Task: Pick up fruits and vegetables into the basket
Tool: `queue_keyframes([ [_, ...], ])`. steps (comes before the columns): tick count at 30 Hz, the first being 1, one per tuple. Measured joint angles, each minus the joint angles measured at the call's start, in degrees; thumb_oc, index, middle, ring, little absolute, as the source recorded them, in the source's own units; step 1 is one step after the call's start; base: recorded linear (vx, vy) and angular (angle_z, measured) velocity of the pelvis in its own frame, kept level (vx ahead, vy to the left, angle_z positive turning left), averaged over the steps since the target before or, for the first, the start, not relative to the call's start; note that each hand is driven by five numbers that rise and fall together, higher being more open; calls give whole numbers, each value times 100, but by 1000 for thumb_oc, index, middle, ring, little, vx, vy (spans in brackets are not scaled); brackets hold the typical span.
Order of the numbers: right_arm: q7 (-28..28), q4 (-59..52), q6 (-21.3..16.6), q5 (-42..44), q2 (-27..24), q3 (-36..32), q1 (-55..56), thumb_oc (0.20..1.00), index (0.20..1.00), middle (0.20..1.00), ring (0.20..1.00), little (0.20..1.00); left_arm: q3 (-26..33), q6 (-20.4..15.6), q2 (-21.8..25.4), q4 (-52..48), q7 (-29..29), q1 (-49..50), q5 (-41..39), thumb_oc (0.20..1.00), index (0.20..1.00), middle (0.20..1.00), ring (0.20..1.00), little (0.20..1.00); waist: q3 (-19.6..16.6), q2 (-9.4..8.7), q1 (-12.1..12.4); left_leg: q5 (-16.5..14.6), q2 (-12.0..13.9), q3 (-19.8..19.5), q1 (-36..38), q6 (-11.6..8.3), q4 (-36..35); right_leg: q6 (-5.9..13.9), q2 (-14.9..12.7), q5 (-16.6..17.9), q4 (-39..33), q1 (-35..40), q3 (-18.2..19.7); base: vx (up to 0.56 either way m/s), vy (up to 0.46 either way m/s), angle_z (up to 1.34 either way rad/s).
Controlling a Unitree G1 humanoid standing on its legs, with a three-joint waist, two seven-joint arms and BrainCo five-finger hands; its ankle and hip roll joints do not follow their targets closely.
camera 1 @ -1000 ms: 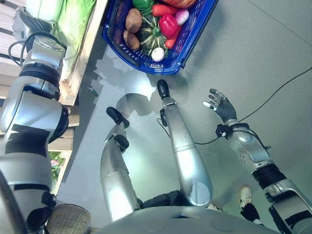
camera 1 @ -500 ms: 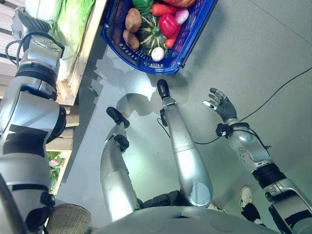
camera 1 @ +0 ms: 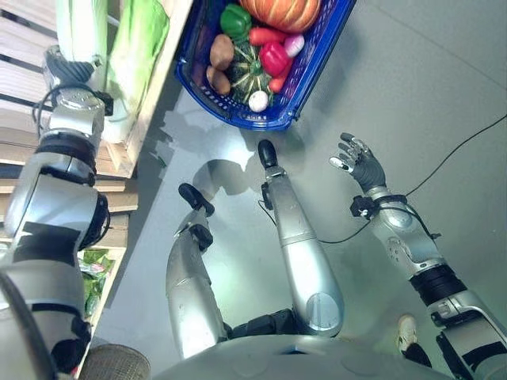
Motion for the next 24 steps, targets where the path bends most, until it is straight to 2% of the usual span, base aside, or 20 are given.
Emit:
queue_keyframes([
  [4,55,-340,-43,-327,-2,-217,216,1000,1000,1000,1000,1000,434,-173,-173,-583,-94,685,-231,200,200,200,200,200,1,-9,103,-3,-34,-71,310,9,-26,33,-41,-60,-44,369,-89,19,38,10],
  [11,350,-778,-47,-556,-90,-616,447,1000,1000,1000,1000,1000,743,-308,-439,-1363,-255,1802,-291,200,200,200,200,200,7,-16,304,18,-85,-150,967,28,-198,37,-128,-67,-202,1113,-241,24,22,9],
  [16,628,-974,-50,-562,-184,-814,347,1000,1000,1000,1000,1000,938,-617,-466,-2013,-239,2401,-256,200,200,200,200,200,13,-18,594,42,-98,-193,1416,44,-297,68,-139,-86,-339,1626,-328,24,18,7],
  [21,789,-1024,-12,-524,-280,-831,-37,1000,1000,1000,1000,1000,1073,-901,-460,-2451,-157,2789,164,200,200,200,200,200,18,-14,828,61,-93,-320,1641,40,-309,67,-158,-86,-406,1970,-478,34,-54,11],
  [24,834,-1133,110,-197,-278,-851,-353,1000,1000,1000,1000,1000,1066,-1080,-456,-2868,-118,3027,669,200,200,200,200,200,28,-8,1006,62,-79,-454,1866,35,-320,60,-169,-92,-487,2314,-621,37,-45,17],
])
